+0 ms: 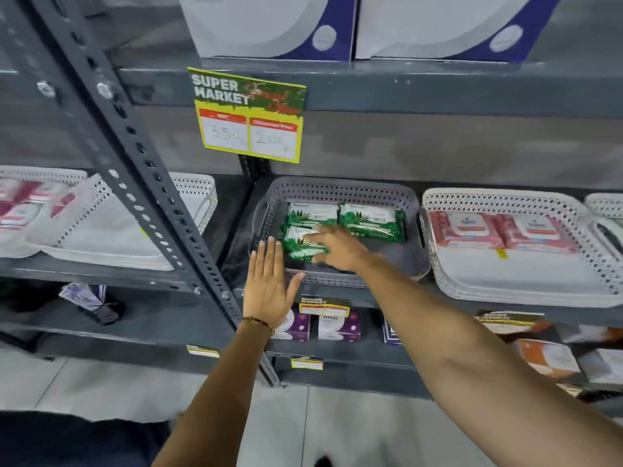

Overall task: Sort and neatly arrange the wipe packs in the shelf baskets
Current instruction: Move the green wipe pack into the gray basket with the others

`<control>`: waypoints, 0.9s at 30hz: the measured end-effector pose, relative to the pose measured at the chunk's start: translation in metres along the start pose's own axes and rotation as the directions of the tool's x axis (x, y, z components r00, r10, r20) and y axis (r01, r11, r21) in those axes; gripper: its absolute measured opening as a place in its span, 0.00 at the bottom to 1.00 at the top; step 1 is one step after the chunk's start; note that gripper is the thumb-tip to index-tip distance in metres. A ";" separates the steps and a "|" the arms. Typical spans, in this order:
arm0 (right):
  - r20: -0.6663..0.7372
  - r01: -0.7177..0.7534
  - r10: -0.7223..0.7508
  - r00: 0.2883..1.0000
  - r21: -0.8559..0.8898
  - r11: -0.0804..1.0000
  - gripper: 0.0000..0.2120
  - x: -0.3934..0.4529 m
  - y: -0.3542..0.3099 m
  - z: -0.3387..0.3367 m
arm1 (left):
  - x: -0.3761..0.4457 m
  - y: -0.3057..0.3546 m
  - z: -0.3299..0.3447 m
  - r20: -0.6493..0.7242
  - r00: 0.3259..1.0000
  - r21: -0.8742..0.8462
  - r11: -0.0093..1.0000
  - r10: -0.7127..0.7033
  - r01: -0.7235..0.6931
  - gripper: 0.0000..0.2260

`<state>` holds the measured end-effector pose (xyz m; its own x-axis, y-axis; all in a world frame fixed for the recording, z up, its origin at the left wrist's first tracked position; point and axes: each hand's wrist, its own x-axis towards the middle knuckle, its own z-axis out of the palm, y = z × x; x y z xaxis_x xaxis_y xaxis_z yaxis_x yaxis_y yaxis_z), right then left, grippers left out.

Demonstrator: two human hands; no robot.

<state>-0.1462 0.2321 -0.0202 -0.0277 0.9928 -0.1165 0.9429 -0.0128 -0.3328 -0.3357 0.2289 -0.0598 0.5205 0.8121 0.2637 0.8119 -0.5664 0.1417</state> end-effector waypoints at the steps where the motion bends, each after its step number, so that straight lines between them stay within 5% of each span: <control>1: 0.035 -0.002 0.003 0.999 -0.009 1.000 0.30 0.000 -0.001 0.003 | 0.000 -0.001 0.001 -0.003 1.000 0.003 1.000 0.005 -0.005 0.35; 6: 0.068 -0.021 0.019 0.997 0.036 0.999 0.30 -0.006 0.007 -0.001 | 0.002 0.004 0.003 -0.040 0.999 -0.006 1.000 -0.001 0.001 0.36; 10: -0.215 -0.046 0.069 0.974 0.112 0.993 0.23 -0.026 0.022 -0.020 | 0.003 0.027 0.003 -0.034 0.999 0.001 1.000 0.019 -0.019 0.36; 17: -0.673 -0.154 0.220 0.707 0.157 0.975 0.17 -0.093 0.087 -0.051 | 0.008 0.124 0.017 -0.006 0.977 -0.071 0.975 0.212 -0.212 0.35; 24: -0.724 -0.336 0.379 0.577 0.213 0.917 0.18 -0.196 0.192 -0.076 | 0.012 0.249 0.030 0.011 0.942 -0.133 0.935 0.334 -0.330 0.36; 27: -0.697 -0.374 0.416 0.584 0.223 0.900 0.17 -0.229 0.230 -0.080 | 0.014 0.292 0.034 -0.008 0.949 -0.153 0.937 0.316 -0.314 0.36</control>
<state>0.1033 0.0117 0.0049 0.6072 0.6575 0.4460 0.7849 -0.4093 -0.4652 -0.0824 0.0800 -0.0474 0.7483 0.5902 0.3030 0.5570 -0.8070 0.1964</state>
